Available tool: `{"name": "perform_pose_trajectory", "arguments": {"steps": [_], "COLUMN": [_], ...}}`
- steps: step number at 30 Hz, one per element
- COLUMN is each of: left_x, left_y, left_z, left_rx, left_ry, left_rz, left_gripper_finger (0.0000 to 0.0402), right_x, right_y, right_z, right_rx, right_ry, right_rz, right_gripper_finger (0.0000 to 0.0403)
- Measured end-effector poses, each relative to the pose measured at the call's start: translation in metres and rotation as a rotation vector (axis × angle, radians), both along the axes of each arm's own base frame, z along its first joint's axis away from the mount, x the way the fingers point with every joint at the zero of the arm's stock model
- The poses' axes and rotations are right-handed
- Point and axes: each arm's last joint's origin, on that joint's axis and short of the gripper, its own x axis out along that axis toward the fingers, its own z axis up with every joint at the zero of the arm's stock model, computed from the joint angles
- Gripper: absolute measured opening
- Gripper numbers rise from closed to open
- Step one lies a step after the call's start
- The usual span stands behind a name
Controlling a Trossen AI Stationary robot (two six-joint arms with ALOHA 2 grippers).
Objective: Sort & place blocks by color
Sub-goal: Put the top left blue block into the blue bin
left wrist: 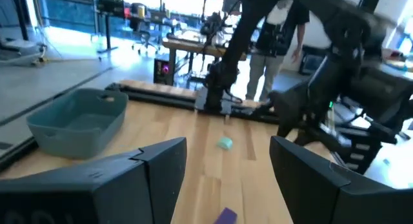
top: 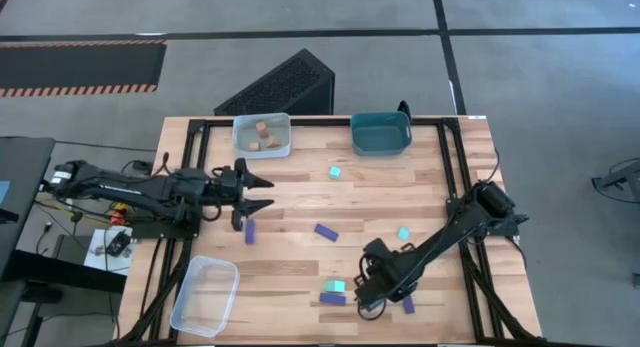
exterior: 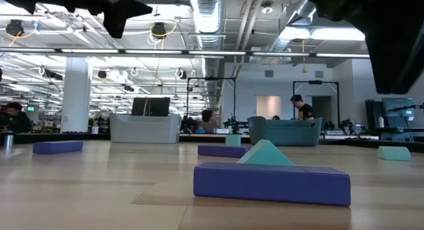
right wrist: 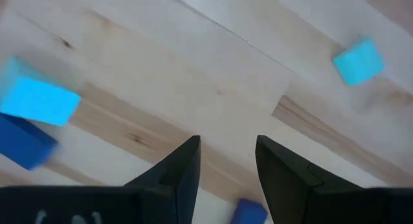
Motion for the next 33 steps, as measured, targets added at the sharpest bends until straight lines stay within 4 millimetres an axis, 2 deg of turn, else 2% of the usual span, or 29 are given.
{"name": "perform_pose_trajectory", "arguments": {"steps": [6,10,14,20,26,29,33], "left_x": [-0.013,-0.011,0.003,0.031,0.052,0.059,0.064], "left_y": [0.004,0.004,0.002,-0.001,-0.001,0.001,0.002], "left_z": [0.011,0.008,-0.001,-0.012,-0.009,-0.007,-0.002], "left_rx": [0.027,0.021,-0.02,-0.081,-0.099,-0.093,-0.036], "left_ry": [-0.074,-0.047,0.002,-0.033,-0.071,-0.067,-0.065], "left_rz": [0.086,0.1,0.085,0.048,0.129,0.216,0.253], "left_gripper_finger": [0.0212,0.0212,0.0212,0.0212,0.0212,0.0212,0.0212], "right_x": [-0.006,-0.012,-0.024,-0.046,-0.075,-0.076,-0.075], "right_y": [-0.006,-0.008,-0.016,-0.035,-0.055,-0.061,-0.068], "right_z": [-0.016,-0.025,-0.035,-0.029,-0.039,-0.039,-0.026], "right_rx": [-0.005,0.045,0.073,0.045,0.04,0.102,0.129], "right_ry": [0.044,-0.027,-0.075,-0.132,-0.15,-0.213,-0.265], "right_rz": [0.033,0.033,0.009,0.004,0.01,0.052,0.1], "right_gripper_finger": [0.0173,0.0173,0.0173,0.0173,0.0173,0.0173,0.0173]}}
